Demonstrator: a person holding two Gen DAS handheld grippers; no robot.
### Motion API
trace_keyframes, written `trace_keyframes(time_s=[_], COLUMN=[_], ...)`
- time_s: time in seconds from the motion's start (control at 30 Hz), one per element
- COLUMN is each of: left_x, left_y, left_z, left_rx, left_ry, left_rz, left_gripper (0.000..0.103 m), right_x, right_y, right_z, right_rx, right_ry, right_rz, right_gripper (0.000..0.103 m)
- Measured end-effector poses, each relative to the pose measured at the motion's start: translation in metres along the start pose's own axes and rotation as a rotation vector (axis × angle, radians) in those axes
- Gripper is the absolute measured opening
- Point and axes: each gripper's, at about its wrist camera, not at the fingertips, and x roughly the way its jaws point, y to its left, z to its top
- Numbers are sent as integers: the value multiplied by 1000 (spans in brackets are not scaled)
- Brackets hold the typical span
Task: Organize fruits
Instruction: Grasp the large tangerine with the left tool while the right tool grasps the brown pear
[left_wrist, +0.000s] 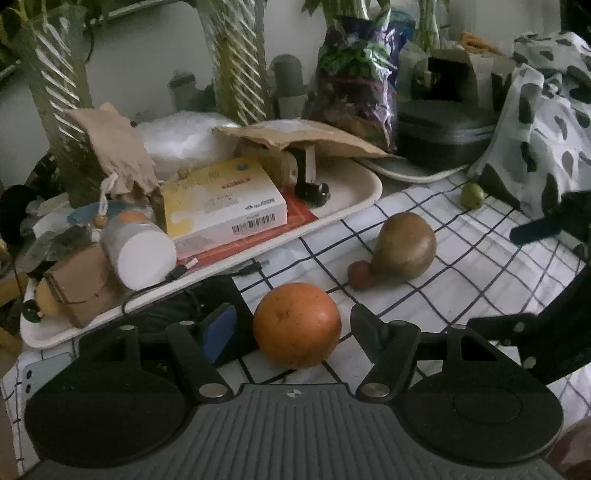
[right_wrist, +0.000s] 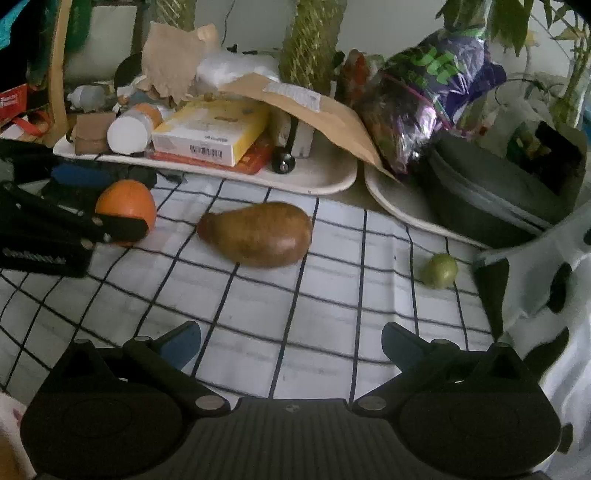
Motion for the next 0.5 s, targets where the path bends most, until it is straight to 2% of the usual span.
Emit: trace_keyframes(time_s=[0.07,0.13,0.17,0.33,0.5], left_x=[6,9,9,5,-5], left_y=[0,0,-1,1,6], left_z=[-1,-2,-1,4,13], left_rx=[8,14,19,-3,-30], left_ry=[18,17,16,28,-3], left_rz=[4,-2,0,-32,-35], left_gripper=[56,56,52,51,51], right_x=[2,5,7,16,25], right_y=[-1,-3,-3,-5,-2], right_z=[2,5,5,8,12], right_rx=[-2,-4,-5,-15,-37], right_ry=[-12,-25,-32,-64,-90], right_rz=[3,3,4,13,30], right_gripper=[103,103,103,103,103])
